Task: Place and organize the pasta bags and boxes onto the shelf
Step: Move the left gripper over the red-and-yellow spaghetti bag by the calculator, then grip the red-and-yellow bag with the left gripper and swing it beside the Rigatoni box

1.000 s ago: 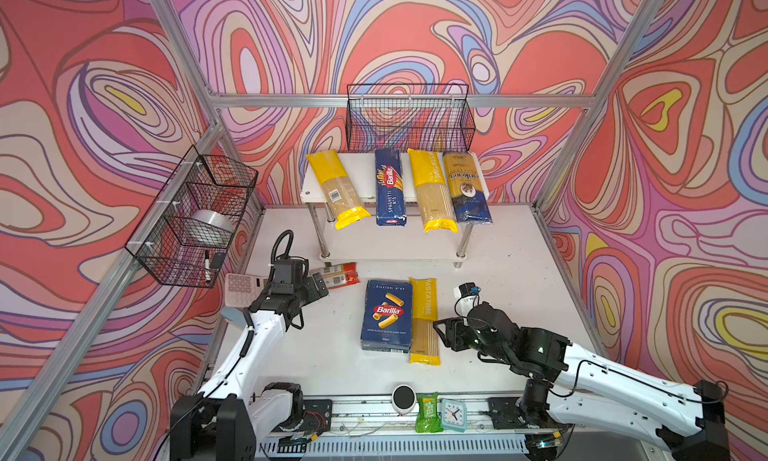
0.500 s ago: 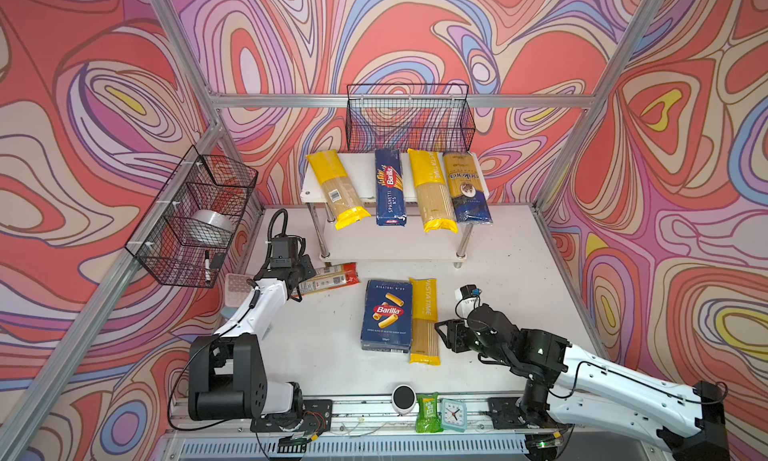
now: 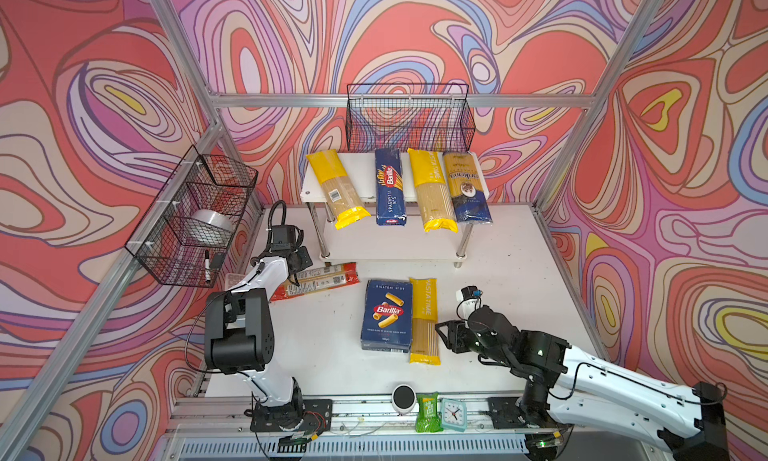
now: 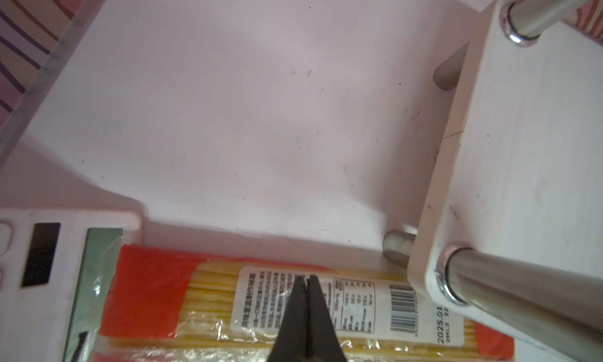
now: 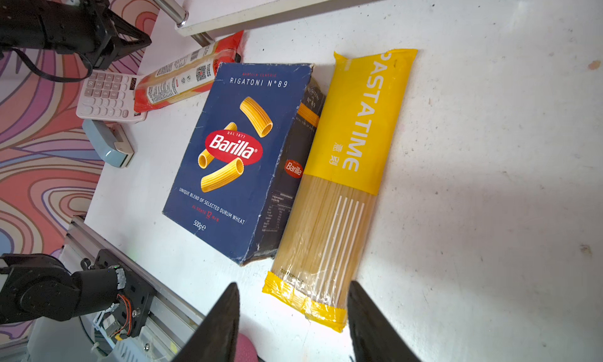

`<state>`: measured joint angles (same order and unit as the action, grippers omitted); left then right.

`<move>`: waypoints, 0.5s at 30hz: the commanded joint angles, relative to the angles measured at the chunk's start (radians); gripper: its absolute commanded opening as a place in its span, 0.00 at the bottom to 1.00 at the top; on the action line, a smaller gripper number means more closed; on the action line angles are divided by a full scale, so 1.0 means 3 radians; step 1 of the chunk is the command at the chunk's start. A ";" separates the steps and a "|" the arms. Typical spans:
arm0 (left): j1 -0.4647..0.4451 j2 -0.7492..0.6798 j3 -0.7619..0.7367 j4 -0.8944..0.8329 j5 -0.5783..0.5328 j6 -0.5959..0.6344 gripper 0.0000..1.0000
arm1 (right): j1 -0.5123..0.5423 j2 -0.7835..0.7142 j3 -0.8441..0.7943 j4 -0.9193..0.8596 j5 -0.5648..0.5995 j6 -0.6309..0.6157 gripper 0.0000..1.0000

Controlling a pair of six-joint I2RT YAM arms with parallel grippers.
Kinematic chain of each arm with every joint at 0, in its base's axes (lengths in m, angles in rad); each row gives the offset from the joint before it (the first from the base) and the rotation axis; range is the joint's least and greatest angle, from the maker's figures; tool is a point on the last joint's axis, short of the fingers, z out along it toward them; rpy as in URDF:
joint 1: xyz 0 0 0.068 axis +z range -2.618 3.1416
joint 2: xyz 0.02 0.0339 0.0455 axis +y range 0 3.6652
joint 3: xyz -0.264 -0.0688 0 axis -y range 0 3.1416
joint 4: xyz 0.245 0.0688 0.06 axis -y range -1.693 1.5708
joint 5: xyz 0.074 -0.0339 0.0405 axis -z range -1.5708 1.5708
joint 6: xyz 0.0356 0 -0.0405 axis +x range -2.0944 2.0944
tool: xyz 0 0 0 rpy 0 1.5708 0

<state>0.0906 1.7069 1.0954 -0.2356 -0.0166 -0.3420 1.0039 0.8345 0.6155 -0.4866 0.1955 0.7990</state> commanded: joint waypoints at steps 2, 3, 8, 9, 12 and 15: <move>0.0014 0.0297 0.0248 -0.0169 -0.0246 0.0165 0.00 | -0.0013 0.0060 -0.0084 0.0198 -0.0076 0.0054 0.55; 0.0017 0.0379 0.0306 -0.0223 -0.0263 0.0170 0.00 | -0.0016 0.0072 -0.0108 0.0258 -0.0083 0.0071 0.55; 0.0030 0.0685 0.0494 -0.0443 -0.0126 0.0118 0.00 | -0.0013 0.0155 -0.0131 0.0415 -0.0125 0.0086 0.55; 0.0028 0.0722 0.0509 -0.0480 -0.0053 0.0090 0.00 | -0.0013 0.0176 -0.0117 0.0415 -0.0141 0.0074 0.55; 0.0035 0.0811 0.0654 -0.0775 0.0160 0.0052 0.00 | -0.0013 0.0149 -0.0082 0.0365 -0.0181 -0.0032 0.56; 0.0046 0.0701 0.0556 -0.0763 0.0291 0.0016 0.00 | -0.0022 -0.0009 -0.0022 0.0132 -0.0071 -0.0097 0.56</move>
<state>0.0940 1.9423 1.2572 -0.3859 0.0120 -0.3206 1.0027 0.8749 0.5835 -0.4038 0.1543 0.8017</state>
